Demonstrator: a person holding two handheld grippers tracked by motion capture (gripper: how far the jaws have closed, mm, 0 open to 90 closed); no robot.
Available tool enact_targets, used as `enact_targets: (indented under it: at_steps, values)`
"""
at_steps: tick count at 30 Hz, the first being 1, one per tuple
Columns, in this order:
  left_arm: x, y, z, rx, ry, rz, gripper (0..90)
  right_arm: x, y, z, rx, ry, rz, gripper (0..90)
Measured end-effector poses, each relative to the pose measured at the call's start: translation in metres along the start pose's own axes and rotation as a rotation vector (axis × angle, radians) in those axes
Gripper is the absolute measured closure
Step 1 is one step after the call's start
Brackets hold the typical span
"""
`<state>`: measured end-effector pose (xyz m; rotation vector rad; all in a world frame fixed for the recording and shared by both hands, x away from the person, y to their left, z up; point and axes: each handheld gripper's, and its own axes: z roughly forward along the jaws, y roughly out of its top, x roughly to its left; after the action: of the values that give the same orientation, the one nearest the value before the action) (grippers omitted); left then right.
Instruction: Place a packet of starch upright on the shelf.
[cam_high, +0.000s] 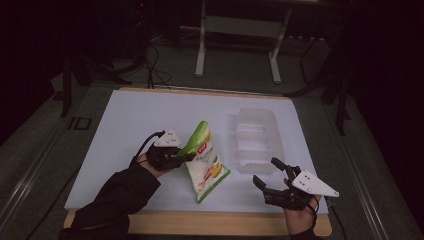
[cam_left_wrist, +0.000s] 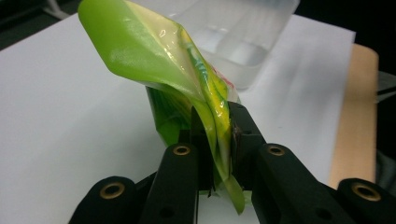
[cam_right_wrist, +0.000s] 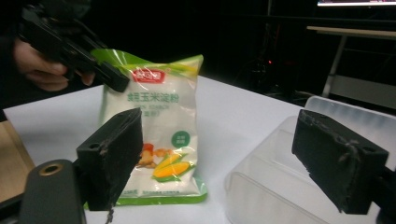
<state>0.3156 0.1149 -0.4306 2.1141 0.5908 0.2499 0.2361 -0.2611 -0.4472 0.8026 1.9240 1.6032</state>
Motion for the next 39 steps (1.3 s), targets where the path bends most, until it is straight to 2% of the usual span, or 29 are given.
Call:
enact_targets:
  at_steps: [1,3,5,8,12,16,17,18,20,22,24,25,27,28,30,31,33,35,39]
  values:
    - [-0.001,0.001,0.0,0.0,0.005,0.008,83.5,0.0,0.0,0.0,0.0,-0.006,-0.003,15.2]
    - [-0.003,0.004,-0.001,0.007,-0.01,0.02,83.6,0.0,0.0,0.001,0.011,-0.001,0.007,14.2]
    - [-0.003,0.006,-0.002,0.006,-0.024,0.027,83.6,0.001,-0.001,0.004,0.05,-0.013,-0.003,13.3]
    - [-0.005,0.009,-0.005,-0.004,-0.026,0.04,83.6,0.003,-0.003,0.008,0.086,-0.001,-0.011,13.2]
    - [-0.004,0.011,-0.011,-0.041,-0.055,0.059,83.7,0.005,0.0,0.007,0.075,0.011,-0.01,13.0]
    - [-0.003,0.012,-0.013,-0.052,-0.068,0.076,83.6,0.004,0.0,0.007,0.075,0.02,0.004,12.7]
    - [-0.001,0.013,-0.016,-0.058,-0.087,0.095,83.6,0.004,0.001,0.007,0.079,0.029,0.011,12.5]
    - [-0.001,0.013,-0.017,-0.056,-0.093,0.102,83.6,0.003,0.001,0.008,0.084,0.06,0.017,12.5]
    - [-0.002,0.014,-0.017,-0.051,-0.077,0.101,83.6,0.003,0.001,0.009,0.077,0.074,0.021,12.5]
    - [-0.005,0.015,-0.018,-0.059,-0.066,0.121,83.6,0.001,0.001,0.01,0.081,0.086,0.036,12.5]
    - [-0.006,0.015,-0.019,-0.068,-0.063,0.15,83.6,-0.001,0.003,0.01,0.092,0.084,0.024,12.0]
    - [-0.005,0.015,-0.021,-0.076,-0.07,0.159,83.6,-0.002,0.005,0.009,0.082,0.082,0.018,11.5]
    - [-0.005,0.015,-0.024,-0.089,-0.072,0.182,83.6,-0.004,0.009,0.005,0.043,0.107,0.038,11.5]
    - [-0.004,0.015,-0.026,-0.088,-0.079,0.195,83.6,-0.005,0.011,0.004,0.036,0.107,0.042,11.5]
    - [-0.005,0.014,-0.029,-0.103,-0.069,0.224,83.7,-0.007,0.016,0.002,0.031,0.14,0.073,11.6]
    - [-0.004,0.014,-0.03,-0.107,-0.072,0.229,83.6,-0.007,0.018,0.002,0.036,0.15,0.081,11.7]
    - [-0.003,0.013,-0.033,-0.119,-0.063,0.246,83.6,-0.007,0.024,0.003,0.092,0.18,0.117,11.8]
    - [-0.003,0.012,-0.035,-0.127,-0.056,0.259,83.6,-0.007,0.028,0.006,0.12,0.224,0.144,11.3]
    - [-0.003,0.011,-0.039,-0.137,-0.069,0.282,83.6,-0.003,0.036,0.011,0.125,0.236,0.137,10.4]
